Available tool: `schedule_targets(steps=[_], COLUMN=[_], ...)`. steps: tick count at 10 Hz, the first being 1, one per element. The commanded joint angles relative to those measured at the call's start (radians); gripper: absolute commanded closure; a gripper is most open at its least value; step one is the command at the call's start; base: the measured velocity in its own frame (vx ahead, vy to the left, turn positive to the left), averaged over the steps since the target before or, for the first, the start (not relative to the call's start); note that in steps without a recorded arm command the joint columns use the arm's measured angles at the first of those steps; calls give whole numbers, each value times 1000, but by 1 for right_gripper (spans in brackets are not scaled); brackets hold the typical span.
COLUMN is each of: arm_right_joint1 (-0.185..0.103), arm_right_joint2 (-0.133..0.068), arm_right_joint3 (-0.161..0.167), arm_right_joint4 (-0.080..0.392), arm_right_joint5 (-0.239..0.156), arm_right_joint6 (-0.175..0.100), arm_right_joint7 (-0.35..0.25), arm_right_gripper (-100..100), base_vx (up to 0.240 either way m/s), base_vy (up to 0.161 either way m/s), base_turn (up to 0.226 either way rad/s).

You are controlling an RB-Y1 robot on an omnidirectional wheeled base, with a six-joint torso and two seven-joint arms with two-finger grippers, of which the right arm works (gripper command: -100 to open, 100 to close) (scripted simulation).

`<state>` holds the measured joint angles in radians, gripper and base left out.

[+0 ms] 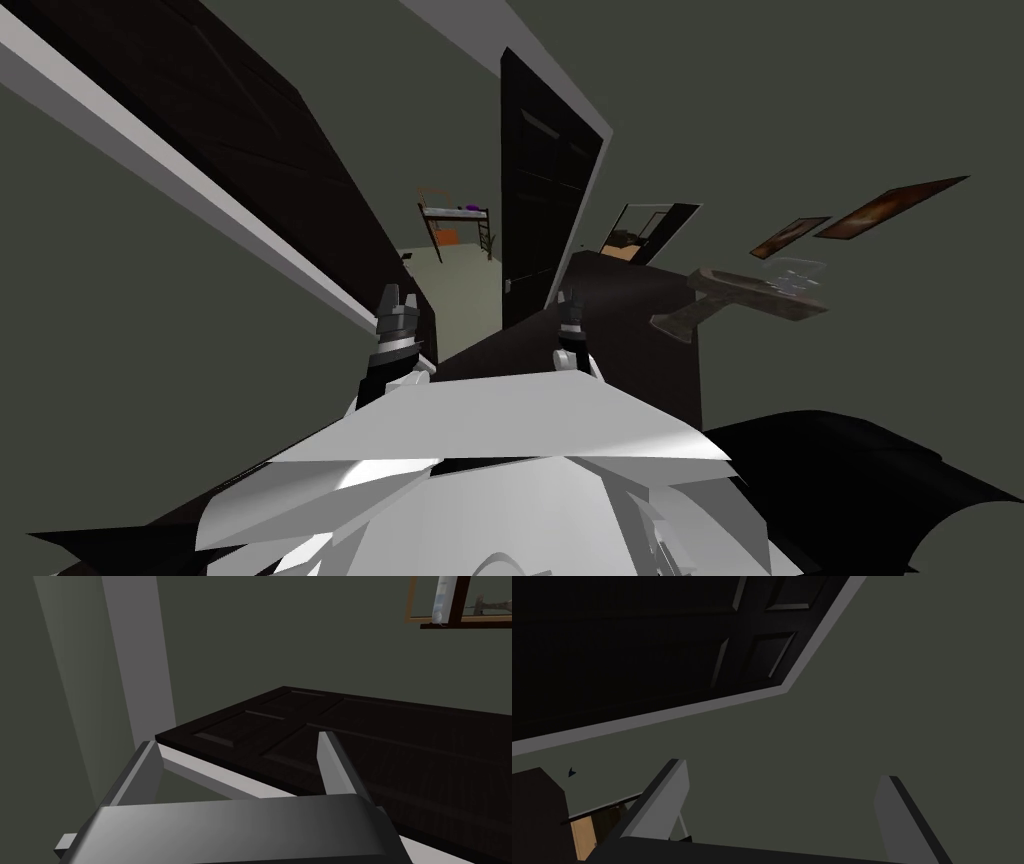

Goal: Push the door open

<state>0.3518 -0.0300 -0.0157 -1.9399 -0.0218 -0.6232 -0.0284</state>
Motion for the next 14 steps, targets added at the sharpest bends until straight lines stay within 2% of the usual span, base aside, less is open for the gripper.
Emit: schedule_targets(steps=[1,2,3,4,6,7,8,9,10,11,13,14], arm_right_joint1=[-19,-19,-39,-39,-78,-78,-98,-98,-118,-118,-160,-160], arm_right_joint2=[-5,-5,-8,-8,-15,-15,-18,-18,-21,-21,-26,-26], arm_right_joint3=[8,8,11,11,18,18,22,22,25,25,33,33], arm_right_joint4=[50,68,102,114,187,207,243,256,287,305,385,404], arm_right_joint5=[12,12,20,20,37,37,45,45,54,54,71,71], arm_right_joint6=[-17,-17,-24,-24,-38,-38,-46,-46,-54,-54,-69,-69], arm_right_joint7=[-9,-9,-16,-16,-28,-28,-35,-35,-41,-41,-55,-55], arm_right_gripper=[-100,-100,-100,-100,-100,-100,-100,-100,-100,-100,-100,-100], base_vx=[93,67,53,38,56,59,57,47,44,43,64,60], base_vy=[-37,-25,-15,-13,-24,-37,-31,-15,-14,-16,-25,-27], base_turn=[54,24,34,21,51,23,35,22,40,20,52,24])
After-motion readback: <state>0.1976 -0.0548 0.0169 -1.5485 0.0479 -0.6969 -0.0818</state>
